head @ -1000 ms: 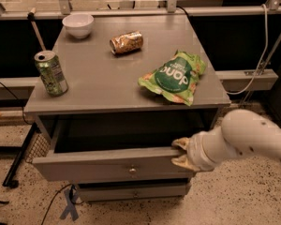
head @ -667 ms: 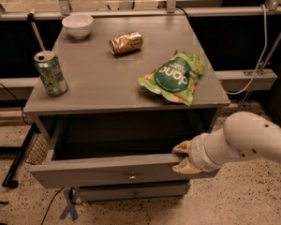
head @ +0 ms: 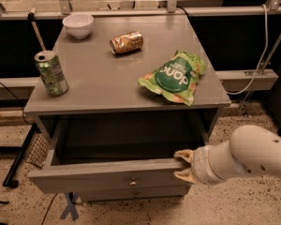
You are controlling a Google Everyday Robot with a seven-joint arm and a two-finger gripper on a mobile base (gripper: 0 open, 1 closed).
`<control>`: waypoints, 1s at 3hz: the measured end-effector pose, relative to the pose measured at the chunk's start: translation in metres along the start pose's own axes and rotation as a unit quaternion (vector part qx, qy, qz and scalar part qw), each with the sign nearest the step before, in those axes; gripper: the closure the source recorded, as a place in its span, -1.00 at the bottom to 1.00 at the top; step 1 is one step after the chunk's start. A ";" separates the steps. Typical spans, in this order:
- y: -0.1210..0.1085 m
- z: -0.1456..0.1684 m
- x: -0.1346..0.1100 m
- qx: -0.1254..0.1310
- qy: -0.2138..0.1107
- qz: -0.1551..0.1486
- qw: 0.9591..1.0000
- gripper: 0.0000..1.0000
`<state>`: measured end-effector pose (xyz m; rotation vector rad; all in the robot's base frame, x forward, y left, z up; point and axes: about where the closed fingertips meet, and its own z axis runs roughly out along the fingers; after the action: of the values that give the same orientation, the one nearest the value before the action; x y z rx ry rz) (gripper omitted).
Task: Open top drawer
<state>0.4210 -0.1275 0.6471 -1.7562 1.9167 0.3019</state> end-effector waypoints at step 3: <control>0.036 -0.009 0.004 0.004 -0.002 0.010 1.000 1.00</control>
Offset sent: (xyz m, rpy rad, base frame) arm -0.1502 -0.0151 -0.0179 0.0394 0.0162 -0.0844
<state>0.3841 -0.1303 0.6465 -1.7311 1.9310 0.3046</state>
